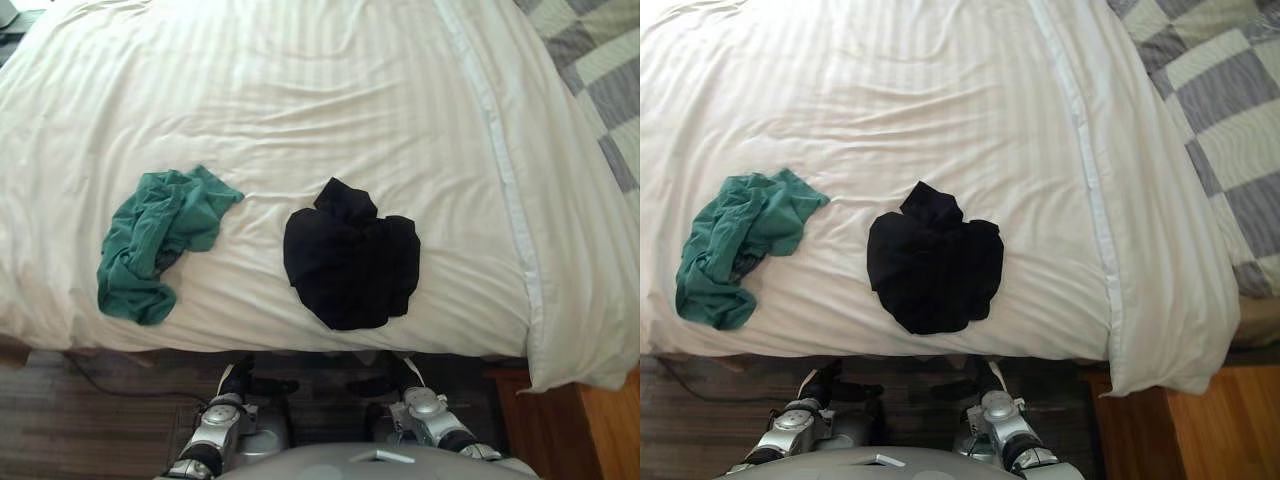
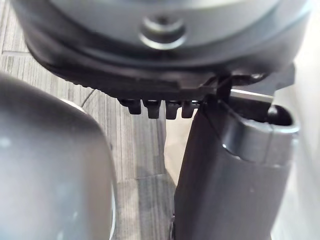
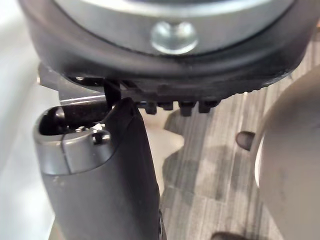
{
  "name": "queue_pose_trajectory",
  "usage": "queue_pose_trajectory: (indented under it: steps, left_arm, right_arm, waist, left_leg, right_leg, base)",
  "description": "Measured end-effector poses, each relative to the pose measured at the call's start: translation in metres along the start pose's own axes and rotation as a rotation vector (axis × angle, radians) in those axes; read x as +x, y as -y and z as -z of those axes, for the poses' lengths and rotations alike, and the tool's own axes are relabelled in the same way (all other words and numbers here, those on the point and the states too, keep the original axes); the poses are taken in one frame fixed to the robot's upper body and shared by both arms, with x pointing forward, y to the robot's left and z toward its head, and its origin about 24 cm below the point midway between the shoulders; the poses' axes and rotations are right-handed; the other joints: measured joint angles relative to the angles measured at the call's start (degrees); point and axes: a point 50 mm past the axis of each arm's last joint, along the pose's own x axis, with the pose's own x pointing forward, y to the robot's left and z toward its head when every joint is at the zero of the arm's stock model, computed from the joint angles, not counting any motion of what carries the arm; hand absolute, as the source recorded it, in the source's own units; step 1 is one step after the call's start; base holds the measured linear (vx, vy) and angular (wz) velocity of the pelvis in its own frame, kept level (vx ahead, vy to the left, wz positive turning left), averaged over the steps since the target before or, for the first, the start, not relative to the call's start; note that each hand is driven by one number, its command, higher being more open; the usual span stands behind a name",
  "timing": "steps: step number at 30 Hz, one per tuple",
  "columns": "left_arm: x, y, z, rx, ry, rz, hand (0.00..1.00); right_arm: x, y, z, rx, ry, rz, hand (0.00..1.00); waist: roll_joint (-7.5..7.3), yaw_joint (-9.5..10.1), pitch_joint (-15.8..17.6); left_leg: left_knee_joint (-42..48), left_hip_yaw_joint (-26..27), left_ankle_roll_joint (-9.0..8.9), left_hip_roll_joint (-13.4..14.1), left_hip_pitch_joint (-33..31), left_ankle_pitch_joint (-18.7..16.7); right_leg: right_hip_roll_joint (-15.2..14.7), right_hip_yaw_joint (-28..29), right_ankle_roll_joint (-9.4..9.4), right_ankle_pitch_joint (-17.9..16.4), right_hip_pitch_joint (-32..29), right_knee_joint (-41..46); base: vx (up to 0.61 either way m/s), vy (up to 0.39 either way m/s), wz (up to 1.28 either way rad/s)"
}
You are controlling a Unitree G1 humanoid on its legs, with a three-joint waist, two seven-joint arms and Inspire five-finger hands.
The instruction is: Tidy up the quilt and then pick up the clothes from the bed and put them into the laundry hamper
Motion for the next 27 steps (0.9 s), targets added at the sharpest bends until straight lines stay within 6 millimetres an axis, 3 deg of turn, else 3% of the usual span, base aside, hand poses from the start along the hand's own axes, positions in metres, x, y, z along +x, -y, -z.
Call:
queue_pose_trajectory:
  steps: [1, 2, 3, 4, 5, 6, 9, 12, 14, 15, 16, 17, 18, 19, 22, 25, 27]
  left_arm:
    - [0.0, 0.0, 0.001, 0.005, 0.0, 0.002, 1.0]
    - [0.0, -0.001, 0.001, 0.005, -0.004, 0.0, 1.0]
    - [0.0, 0.003, 0.003, 0.004, -0.009, 0.003, 1.0]
    - [-0.001, 0.008, 0.004, -0.003, -0.013, 0.014, 1.0]
    - [0.0, 0.007, 0.003, -0.002, -0.013, 0.014, 1.0]
    - [0.0, 0.003, 0.002, 0.01, -0.01, 0.007, 1.0]
    - [-0.003, -0.006, 0.013, 0.047, -0.042, -0.004, 1.0]
    - [-0.004, -0.016, 0.015, 0.062, -0.049, -0.027, 1.0]
    - [-0.004, -0.015, 0.016, 0.06, -0.051, -0.025, 1.0]
    - [-0.004, -0.014, 0.016, 0.058, -0.049, -0.022, 1.0]
    - [-0.004, -0.013, 0.015, 0.061, -0.049, -0.02, 1.0]
    - [-0.004, -0.011, 0.015, 0.056, -0.049, -0.015, 1.0]
    - [-0.004, -0.01, 0.015, 0.057, -0.051, -0.015, 1.0]
    - [-0.004, -0.003, 0.017, 0.046, -0.055, 0.0, 1.0]
    - [-0.004, 0.007, 0.017, 0.016, -0.058, 0.025, 1.0]
    - [-0.005, 0.0, 0.024, -0.125, -0.083, -0.034, 1.0]
    - [-0.007, -0.012, 0.031, -0.26, -0.109, -0.106, 1.0]
  right_arm:
    - [0.0, 0.004, 0.001, 0.0, -0.004, 0.009, 1.0]
    - [-0.001, 0.01, 0.004, 0.009, -0.011, 0.028, 1.0]
    - [-0.002, 0.018, 0.011, 0.017, -0.029, 0.05, 1.0]
    - [-0.002, 0.021, 0.014, 0.015, -0.04, 0.057, 1.0]
    - [-0.002, 0.023, 0.016, 0.023, -0.047, 0.062, 1.0]
    - [-0.002, 0.015, 0.015, 0.029, -0.049, 0.045, 1.0]
    - [-0.002, 0.007, 0.015, 0.02, -0.048, 0.019, 1.0]
    - [-0.002, -0.007, 0.009, 0.028, -0.032, -0.018, 1.0]
    - [-0.003, -0.01, 0.007, 0.045, -0.023, -0.028, 1.0]
    - [-0.003, -0.011, 0.007, 0.066, -0.021, -0.03, 1.0]
    - [-0.004, -0.013, 0.008, 0.092, -0.02, -0.034, 1.0]
    - [-0.004, -0.015, 0.009, 0.11, -0.026, -0.036, 1.0]
    - [-0.004, -0.015, 0.009, 0.116, -0.027, -0.035, 1.0]
    - [-0.003, -0.012, 0.009, 0.13, -0.028, -0.024, 1.0]
    - [-0.003, 0.007, 0.016, 0.226, -0.055, 0.038, 1.0]
    - [-0.007, 0.019, 0.034, 0.401, -0.11, 0.119, 1.0]
    - [-0.012, 0.024, 0.055, 0.572, -0.175, 0.184, 1.0]
  waist:
    - [0.06, -0.53, 0.0]
    - [0.57, -0.95, -0.3]
    - [1.49, -0.97, -0.8]
    - [1.5, -0.86, -1.1]
    - [0.67, -1.25, -1.6]
    - [-1.14, -1.42, -1.7]
    - [-1.81, -1.26, -2.5]
    - [-2.28, -0.74, -3.2]
    - [-2.1, -0.94, -3.1]
    - [-1.85, -0.92, -3.2]
    - [-2.17, -0.98, -3.3]
    - [-2.63, -0.56, -3.6]
    - [-2.56, -0.61, -3.6]
    - [-1.17, -0.89, -3.3]
    - [0.91, -1.1, -3.6]
    - [0.25, -0.6, -4.0]
    - [-1.28, -0.53, -4.7]
  left_leg:
    - [0.3, -0.7, -0.33, 2.4, -0.2, 0.0]
    - [-1.6, -2.0, -0.76, 4.9, -0.1, 1.0]
    - [-5.7, -2.0, -0.72, 6.8, 0.5, 5.7]
    - [-6.9, -3.5, -4.17, 6.3, 0.9, 4.9]
    - [-9.0, -2.7, -5.48, 3.7, 1.5, 3.4]
    - [-10.2, -2.4, -4.8, 1.3, 1.5, 4.1]
    - [-14.0, -1.5, -3.81, -0.4, 3.4, 5.8]
    - [-16.0, 0.1, -3.46, 0.5, 4.4, 7.5]
    - [-16.4, 0.4, -3.15, 1.0, 4.6, 8.2]
    - [-16.6, 0.1, -3.31, 1.5, 4.5, 8.4]
    - [-17.6, -0.6, -3.39, 1.6, 4.6, 9.4]
    - [-19.2, -0.7, -3.98, 1.5, 5.3, 10.4]
    - [-20.4, -0.7, -3.99, 1.6, 6.0, 11.4]
    - [-23.6, -0.2, -3.25, 1.9, 7.4, 14.0]
    - [-24.6, 0.4, -3.33, 3.0, 8.3, 14.9]
    - [-24.7, 0.3, -4.18, 3.2, 9.8, 14.4]
    - [-24.8, -0.3, -4.52, 2.9, 9.7, 14.2]
  right_leg:
    - [-0.3, 0.7, 0.05, 0.0, -0.4, 0.0]
    - [-1.3, 1.0, 1.23, 0.3, -1.0, 0.0]
    - [-2.4, 1.2, 3.62, 0.4, -1.3, 0.0]
    - [-3.3, 1.5, 4.98, 0.2, -1.6, 0.0]
    - [-5.4, 1.9, 6.73, 0.8, -2.5, -0.4]
    - [-7.4, 2.3, 7.74, 2.2, -3.2, -0.5]
    - [-8.3, 2.9, 8.35, 8.9, -3.4, -1.7]
    - [-6.6, 0.6, 5.76, 12.3, -4.2, -2.4]
    - [-5.8, -2.4, 5.02, 12.2, -4.2, -2.2]
    - [-4.6, -1.7, 3.19, 9.5, -4.1, -2.1]
    - [-2.5, -0.5, 1.07, 4.3, -3.1, -2.6]
    - [-2.4, -1.3, 1.57, 2.2, -1.9, -4.3]
    - [-2.3, -1.4, 3.5, 2.4, -1.6, -4.8]
    - [-1.8, -2.1, 4.14, 2.5, -1.1, -5.0]
    - [-0.7, -3.4, 4.22, 2.6, 0.2, -4.7]
    - [-0.5, -3.6, 4.22, 2.6, 2.1, -5.3]
    - [-0.8, -4.3, 4.26, 2.6, 3.0, -6.5]
  base:
    - [-0.01, 0.114, -0.37]
    - [-0.05, 0.291, -0.35]
    - [-0.04, 0.321, -0.24]
    - [-0.04, 0.453, -0.08]
    - [-0.03, 0.417, 0.07]
    - [-0.05, 0.448, 0.13]
    - [-0.05, 0.248, -0.06]
    - [-0.05, 0.059, -0.24]
    - [-0.07, -0.049, -0.09]
    - [-0.06, -0.122, 0.13]
    - [-0.07, -0.192, 0.15]
    - [-0.06, -0.19, 0.17]
    - [-0.08, -0.169, 0.12]
    - [-0.1, -0.125, 0.24]
    - [-0.08, -0.071, 0.2]
    - [-0.04, -0.01, 0.04]
    - [0.0, 0.023, 0.13]
